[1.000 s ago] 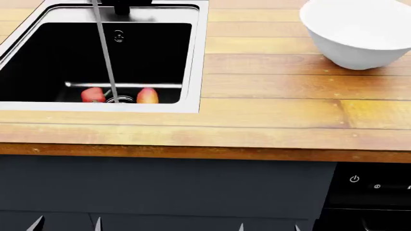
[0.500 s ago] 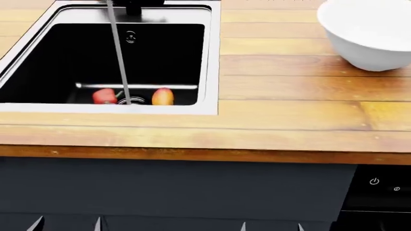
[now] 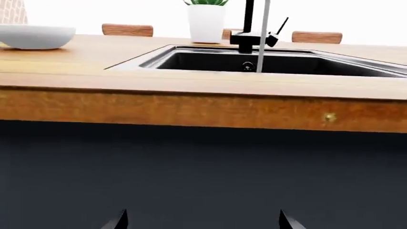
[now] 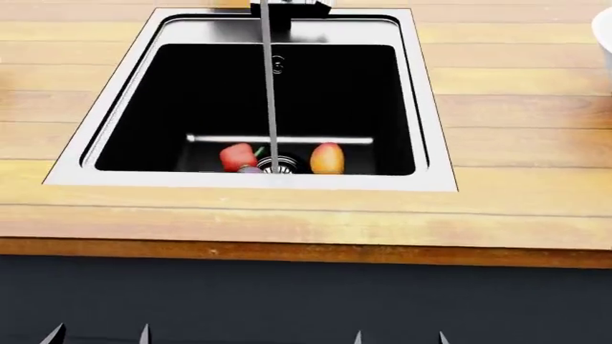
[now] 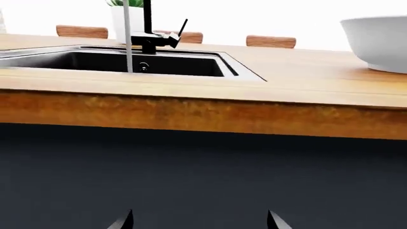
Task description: Pick the eggplants and mangos from the sink and place them in one bowl. Place the bell pepper in the other bowl. Then turn off the sink faucet.
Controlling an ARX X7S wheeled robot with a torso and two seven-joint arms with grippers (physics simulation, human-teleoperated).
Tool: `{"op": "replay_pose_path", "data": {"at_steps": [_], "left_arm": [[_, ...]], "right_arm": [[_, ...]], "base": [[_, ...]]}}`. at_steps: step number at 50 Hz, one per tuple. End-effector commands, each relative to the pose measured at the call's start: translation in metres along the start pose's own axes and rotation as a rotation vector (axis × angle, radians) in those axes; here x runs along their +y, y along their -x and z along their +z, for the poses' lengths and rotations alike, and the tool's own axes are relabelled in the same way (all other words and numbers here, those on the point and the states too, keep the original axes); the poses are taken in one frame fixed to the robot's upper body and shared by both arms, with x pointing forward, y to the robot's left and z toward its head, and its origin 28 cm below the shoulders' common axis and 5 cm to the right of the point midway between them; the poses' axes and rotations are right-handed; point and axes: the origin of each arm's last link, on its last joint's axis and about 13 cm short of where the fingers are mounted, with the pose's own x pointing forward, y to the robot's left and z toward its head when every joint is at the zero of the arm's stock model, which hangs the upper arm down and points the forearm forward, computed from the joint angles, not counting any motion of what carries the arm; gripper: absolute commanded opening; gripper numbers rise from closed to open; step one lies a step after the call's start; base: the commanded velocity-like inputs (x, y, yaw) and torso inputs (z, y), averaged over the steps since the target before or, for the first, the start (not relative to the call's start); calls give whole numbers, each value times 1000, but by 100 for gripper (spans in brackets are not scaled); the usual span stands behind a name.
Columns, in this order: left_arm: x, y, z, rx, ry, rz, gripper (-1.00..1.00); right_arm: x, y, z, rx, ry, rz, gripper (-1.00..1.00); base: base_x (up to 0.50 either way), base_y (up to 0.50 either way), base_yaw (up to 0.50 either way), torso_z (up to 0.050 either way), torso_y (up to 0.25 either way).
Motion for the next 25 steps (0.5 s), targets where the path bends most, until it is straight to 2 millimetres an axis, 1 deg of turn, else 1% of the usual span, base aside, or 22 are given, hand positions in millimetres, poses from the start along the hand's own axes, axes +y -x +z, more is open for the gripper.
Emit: {"op": "replay_pose_path", "data": {"at_steps": [1, 4, 9, 25], "left_arm": [[-1, 1, 3, -25, 11, -17, 100], [-3, 1, 4, -30, 15, -16, 100], [2, 2, 4, -37, 19, -18, 100], [-1, 2, 4, -40, 25, -19, 100]], "right_arm": [[-1, 0, 1, 0, 13, -10, 100], [-2, 0, 1, -10, -1, -24, 100], [-2, 0, 1, -7, -1, -29, 100], [-1, 0, 0, -4, -11, -30, 100]], "base": [[94, 43, 0, 50, 0], [16, 7, 0, 50, 0], [0, 0, 0, 50, 0], [0, 0, 0, 50, 0]]}}
